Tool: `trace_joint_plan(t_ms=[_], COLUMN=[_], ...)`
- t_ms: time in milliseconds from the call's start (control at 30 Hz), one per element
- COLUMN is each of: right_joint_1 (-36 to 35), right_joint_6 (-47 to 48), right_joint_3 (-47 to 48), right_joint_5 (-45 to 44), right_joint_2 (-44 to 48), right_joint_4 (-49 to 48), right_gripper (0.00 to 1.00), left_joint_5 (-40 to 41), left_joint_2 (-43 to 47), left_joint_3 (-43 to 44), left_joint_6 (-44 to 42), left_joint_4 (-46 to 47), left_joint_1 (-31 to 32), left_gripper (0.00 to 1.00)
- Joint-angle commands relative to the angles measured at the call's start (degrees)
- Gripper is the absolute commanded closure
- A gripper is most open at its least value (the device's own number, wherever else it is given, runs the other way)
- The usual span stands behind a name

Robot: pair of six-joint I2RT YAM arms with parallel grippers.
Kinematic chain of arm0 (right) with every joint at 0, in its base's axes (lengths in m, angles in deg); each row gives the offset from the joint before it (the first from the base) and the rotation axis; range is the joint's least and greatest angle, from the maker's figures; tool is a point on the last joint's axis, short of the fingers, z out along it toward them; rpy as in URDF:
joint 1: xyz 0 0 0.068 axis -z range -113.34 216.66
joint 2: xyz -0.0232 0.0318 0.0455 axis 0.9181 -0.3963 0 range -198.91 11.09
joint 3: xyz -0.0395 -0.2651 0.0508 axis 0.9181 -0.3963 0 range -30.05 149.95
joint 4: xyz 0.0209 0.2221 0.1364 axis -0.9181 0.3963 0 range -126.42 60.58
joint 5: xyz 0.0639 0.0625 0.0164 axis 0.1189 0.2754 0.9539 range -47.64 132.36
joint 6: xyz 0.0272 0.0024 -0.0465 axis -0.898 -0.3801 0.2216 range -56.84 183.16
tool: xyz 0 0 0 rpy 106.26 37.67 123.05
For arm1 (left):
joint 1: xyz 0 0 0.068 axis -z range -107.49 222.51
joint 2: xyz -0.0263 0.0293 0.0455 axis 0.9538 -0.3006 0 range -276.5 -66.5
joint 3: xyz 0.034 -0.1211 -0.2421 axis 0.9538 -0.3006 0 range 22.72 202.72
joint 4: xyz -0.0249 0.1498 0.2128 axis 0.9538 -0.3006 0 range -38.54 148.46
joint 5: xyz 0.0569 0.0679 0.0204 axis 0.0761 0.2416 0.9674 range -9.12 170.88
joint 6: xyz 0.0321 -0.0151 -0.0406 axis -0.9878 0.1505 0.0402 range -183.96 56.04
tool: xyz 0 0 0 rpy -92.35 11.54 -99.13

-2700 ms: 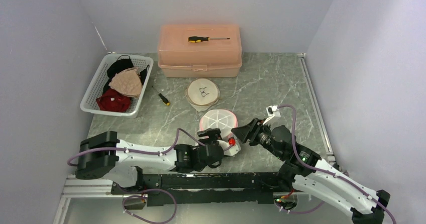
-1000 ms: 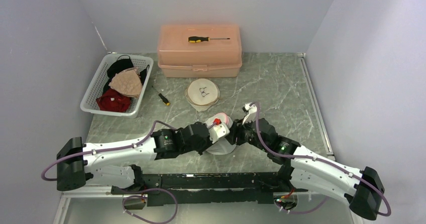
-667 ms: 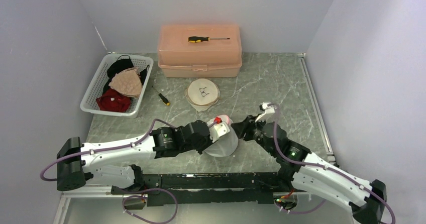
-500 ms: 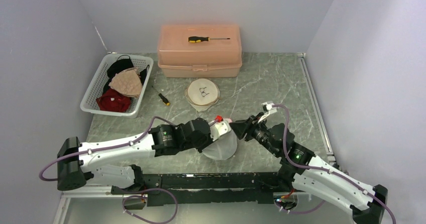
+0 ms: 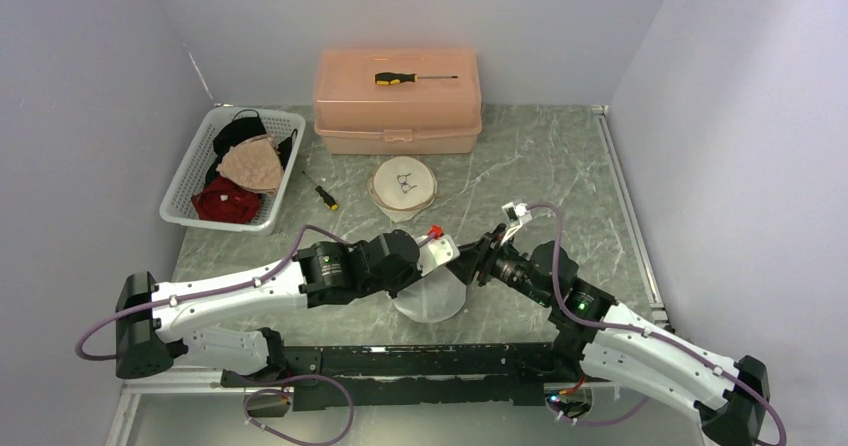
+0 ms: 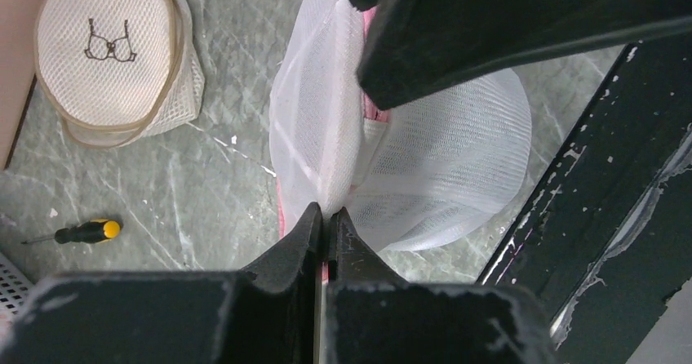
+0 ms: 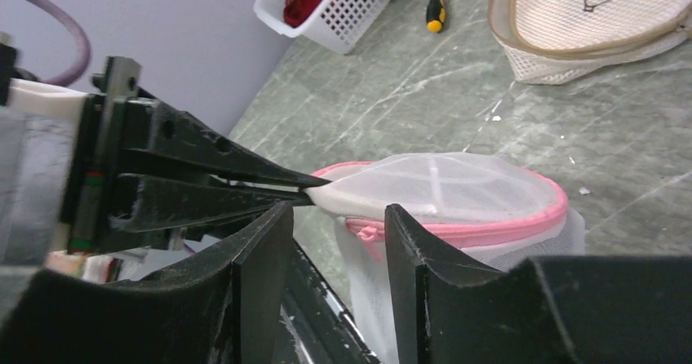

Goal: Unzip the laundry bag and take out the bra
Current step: Unzip the laundry bag at the center of the board.

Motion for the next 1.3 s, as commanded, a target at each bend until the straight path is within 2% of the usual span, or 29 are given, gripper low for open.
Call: trace_joint_plan(t_ms=[0,167,500,1033,1267], right_joint_1=[-0.02,0.09,0.25,0.7,1.94], right_joint_6=[-2.98,-6.09,-6.15,-7.36,-7.88], right_joint_3=[1.07,-0.25,0.06,-1.24,-1.52], right_joint_5=[2.95,7.31,4.58,5.78,6.89], right_joint_2=[2.52,0.94,-3.14,-5.57,-7.21], right_joint_4=[-4.16,-5.91,-6.87,-6.34,-9.33], right_gripper=[0.5,0.48,0.5,0.49,0.58], left_joint_5=[2.98,5.0,2.63,2.71,2.37], left_joint_2=[0.97,0.61,3.4,2.97,3.85], left_joint_3=[2.14,3.74,4.1,4.02,4.07], left_joint_6=[0.0,0.33,0.65,0.67,0.85], left_joint_4=[-0.67,-1.39,-0.26,0.19,0.06], left_joint_1=[-0.17,-0.3,-0.29,-0.29,-0.28], left_gripper=[0.97,0.97,0.97,0.97,0.97])
